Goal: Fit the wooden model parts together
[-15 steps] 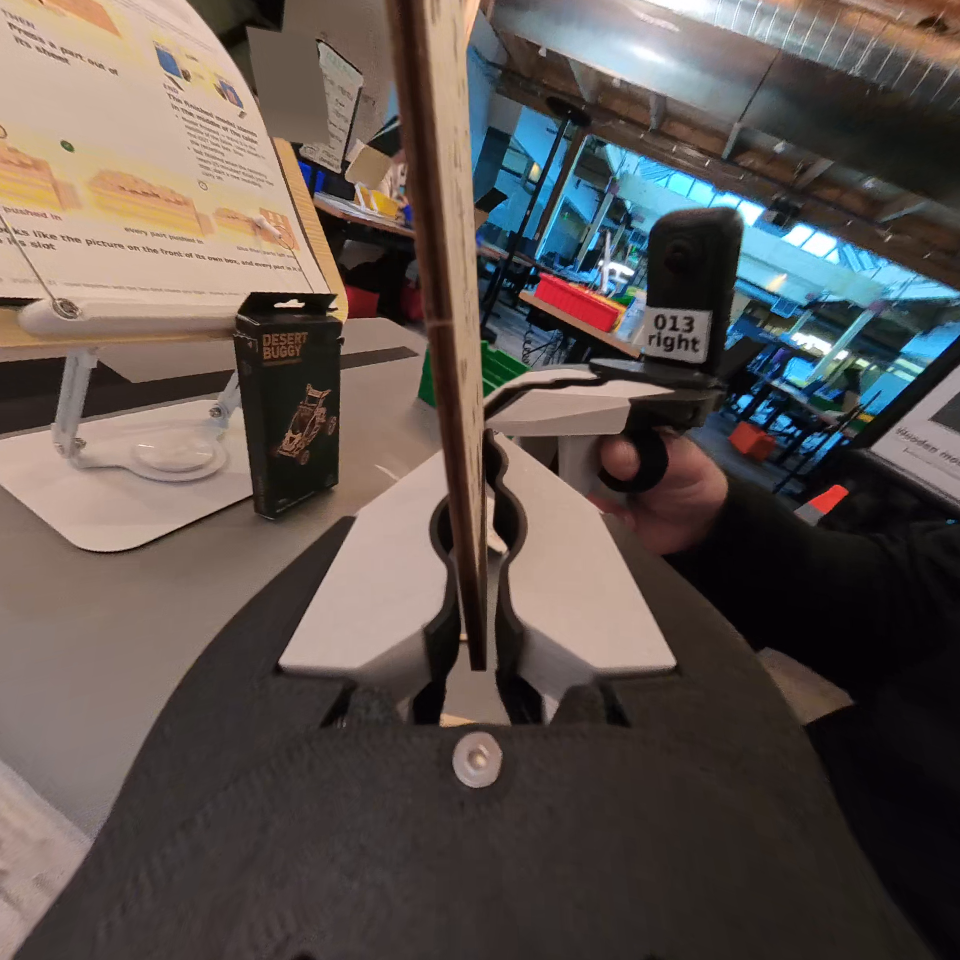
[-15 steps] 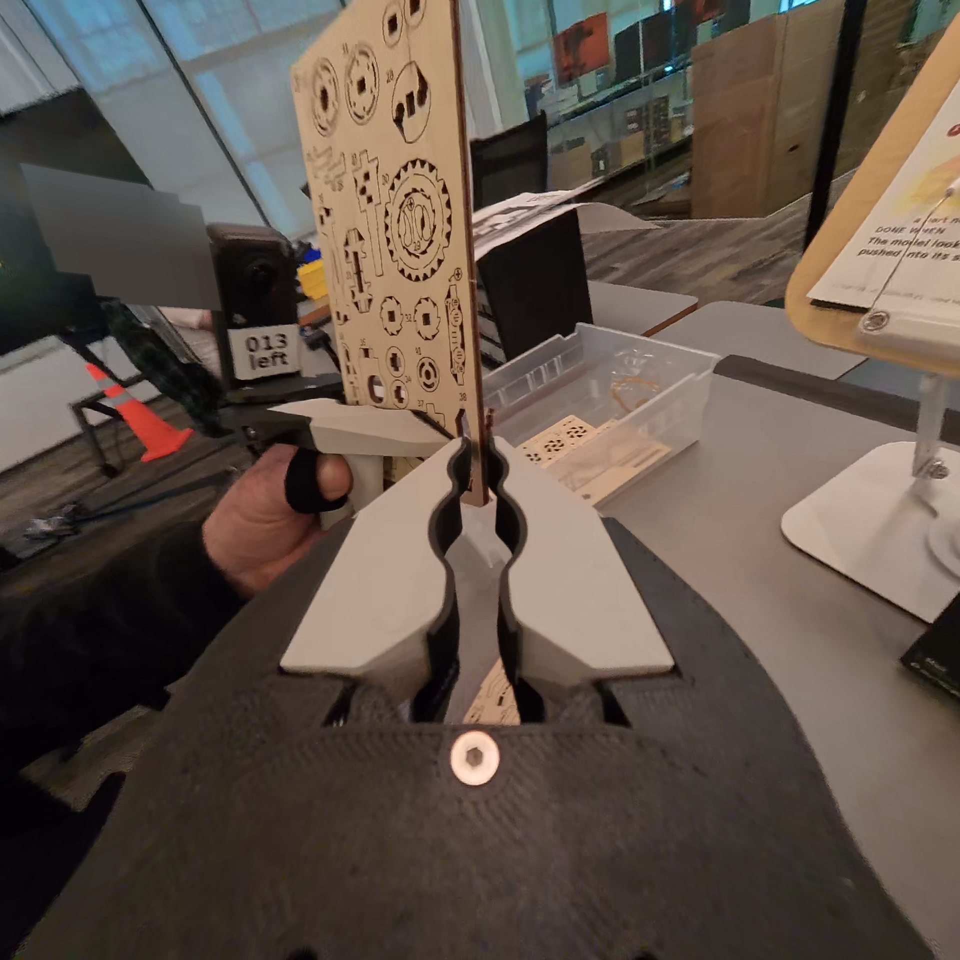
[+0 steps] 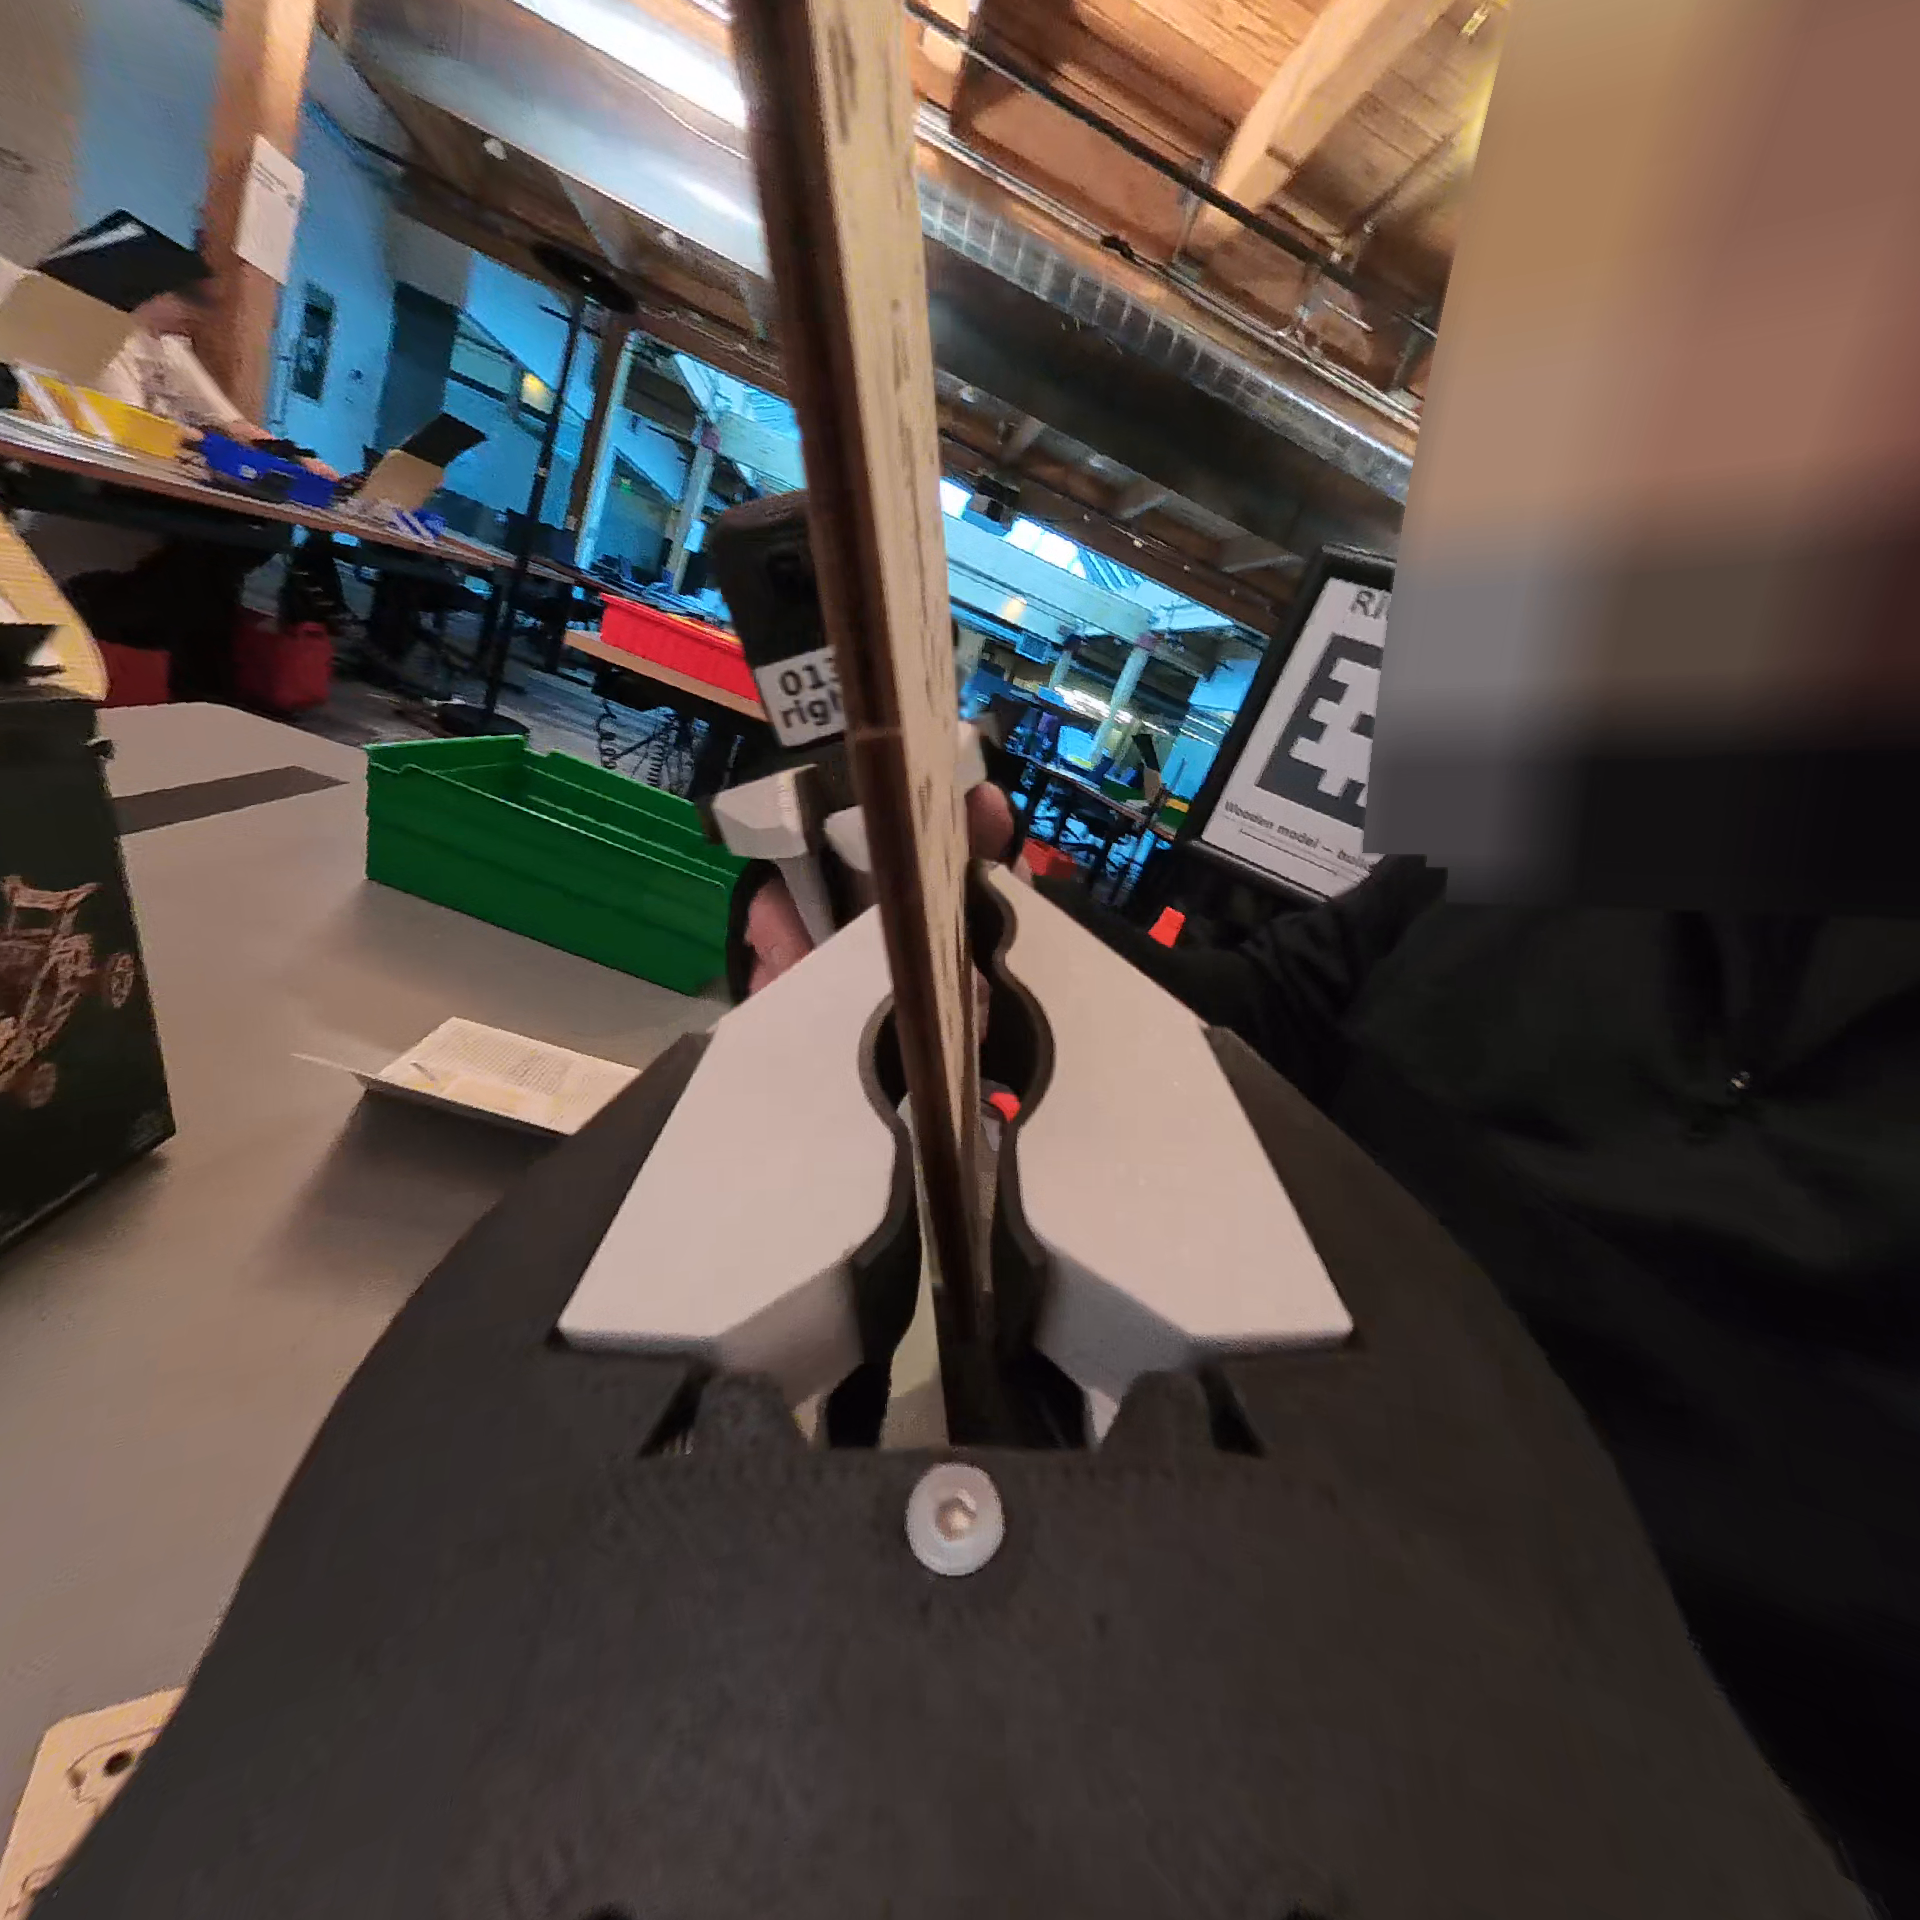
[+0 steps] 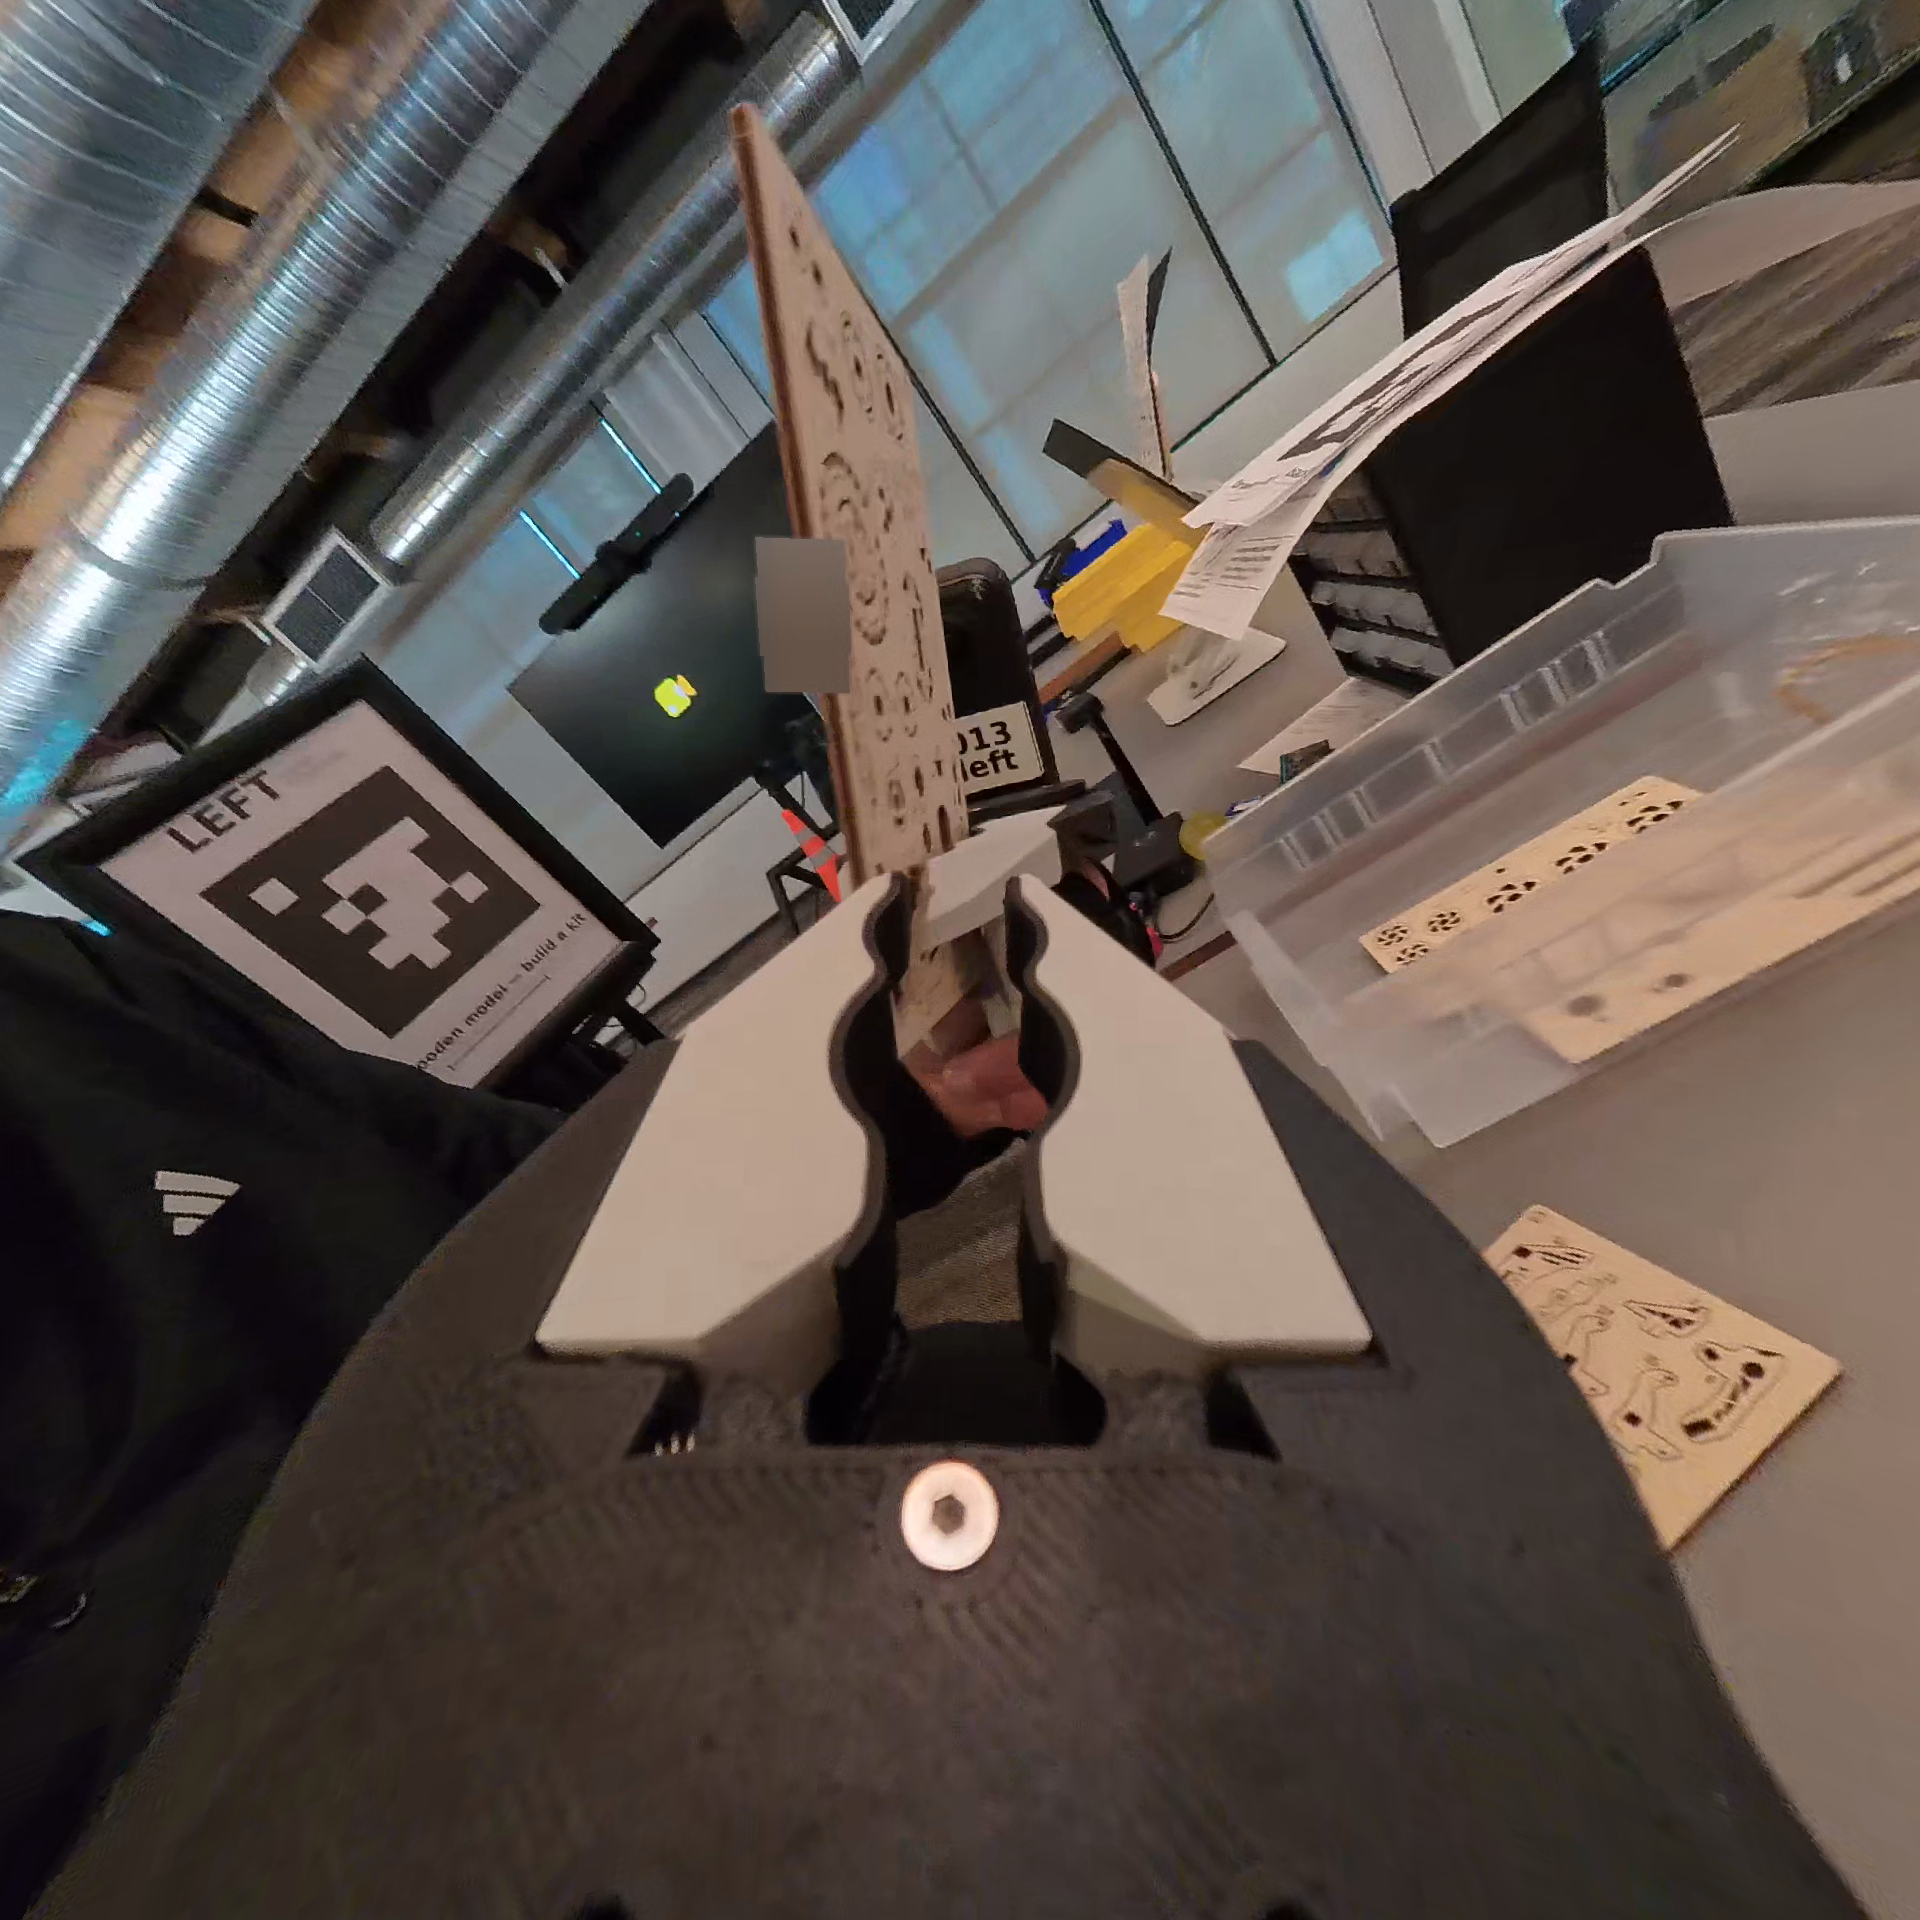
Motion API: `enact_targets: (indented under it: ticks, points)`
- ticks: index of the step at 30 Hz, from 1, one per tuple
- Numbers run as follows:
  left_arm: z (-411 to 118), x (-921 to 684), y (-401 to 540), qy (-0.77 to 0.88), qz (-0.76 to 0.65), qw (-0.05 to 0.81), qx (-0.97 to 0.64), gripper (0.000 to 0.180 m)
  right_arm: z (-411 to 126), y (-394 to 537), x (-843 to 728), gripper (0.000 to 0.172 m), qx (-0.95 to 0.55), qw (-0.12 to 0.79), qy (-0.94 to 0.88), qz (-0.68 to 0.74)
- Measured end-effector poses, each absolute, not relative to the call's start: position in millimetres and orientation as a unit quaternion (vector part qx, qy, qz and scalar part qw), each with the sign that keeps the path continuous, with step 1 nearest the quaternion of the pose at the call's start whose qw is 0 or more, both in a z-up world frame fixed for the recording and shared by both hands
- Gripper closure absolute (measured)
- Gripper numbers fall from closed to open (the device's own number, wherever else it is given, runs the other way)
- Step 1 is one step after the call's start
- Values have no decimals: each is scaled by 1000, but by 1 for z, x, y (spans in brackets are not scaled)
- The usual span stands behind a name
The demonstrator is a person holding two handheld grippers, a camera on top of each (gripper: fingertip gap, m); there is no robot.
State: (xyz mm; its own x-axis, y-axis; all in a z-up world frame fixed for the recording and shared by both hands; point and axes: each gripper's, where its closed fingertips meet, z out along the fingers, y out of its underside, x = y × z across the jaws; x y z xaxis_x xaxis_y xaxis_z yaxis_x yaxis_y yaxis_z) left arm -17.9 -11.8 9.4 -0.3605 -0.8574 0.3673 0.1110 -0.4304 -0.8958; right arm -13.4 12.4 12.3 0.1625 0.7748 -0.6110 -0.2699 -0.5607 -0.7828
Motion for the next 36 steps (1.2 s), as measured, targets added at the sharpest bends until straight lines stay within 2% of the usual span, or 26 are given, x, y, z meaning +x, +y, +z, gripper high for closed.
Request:
enact_targets:
  ticks: [14, 25, 31, 36]
  points:
    - [4, -22, -38, 482, -707, 311, -415, 178, 15, -19, -28, 168, -581, 334, -227, 706]
    - [-2, -28, -32, 523, -639, 349, -443, 178, -14, 1, -15, 171, -653, 422, -171, 605]
    - [-4, -26, -29, 535, -609, 361, -461, 178, -28, 1, -13, 171, -671, 425, -162, 586]
    - [-15, -35, -14, 523, -596, 357, -495, 178, -62, 9, -9, 171, -719, 425, -160, 526]
